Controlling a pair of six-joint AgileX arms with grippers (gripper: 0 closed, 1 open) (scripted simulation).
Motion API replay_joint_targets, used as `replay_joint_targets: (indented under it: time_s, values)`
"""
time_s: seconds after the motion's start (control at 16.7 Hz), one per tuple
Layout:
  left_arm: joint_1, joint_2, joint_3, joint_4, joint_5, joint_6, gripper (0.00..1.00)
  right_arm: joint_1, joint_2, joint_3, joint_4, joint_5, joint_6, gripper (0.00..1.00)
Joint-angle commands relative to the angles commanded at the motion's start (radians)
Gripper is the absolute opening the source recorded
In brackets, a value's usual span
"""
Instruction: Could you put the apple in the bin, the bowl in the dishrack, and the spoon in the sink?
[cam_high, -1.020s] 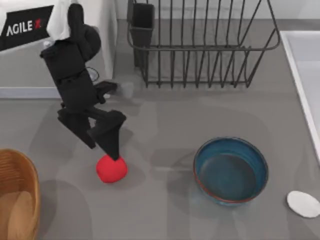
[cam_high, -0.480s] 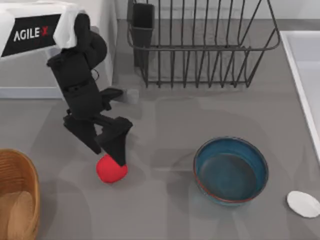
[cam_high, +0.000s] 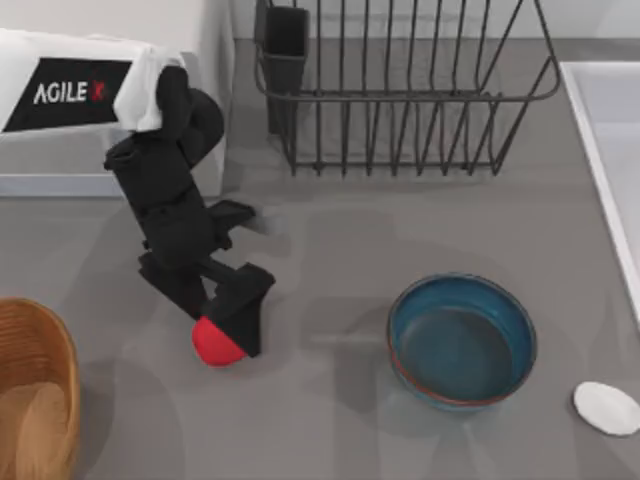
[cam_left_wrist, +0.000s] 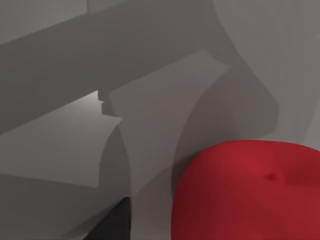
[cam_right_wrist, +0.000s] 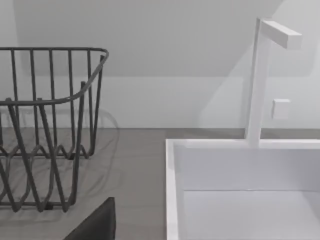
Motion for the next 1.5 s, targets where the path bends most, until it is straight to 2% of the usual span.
replay_joint_targets:
  time_s: [0.42,1.2,1.5]
  values:
    - [0.002,-0.001,-0.029,0.027,-0.001,0.002,1.00,0.000,0.000,0.000,0.000,0.000,0.000,1.00]
    - [0.002,-0.001,-0.029,0.027,-0.001,0.002,0.02,0.000,0.000,0.000,0.000,0.000,0.000,1.00]
    - [0.002,-0.001,-0.029,0.027,-0.001,0.002,0.00,0.000,0.000,0.000,0.000,0.000,0.000,1.00]
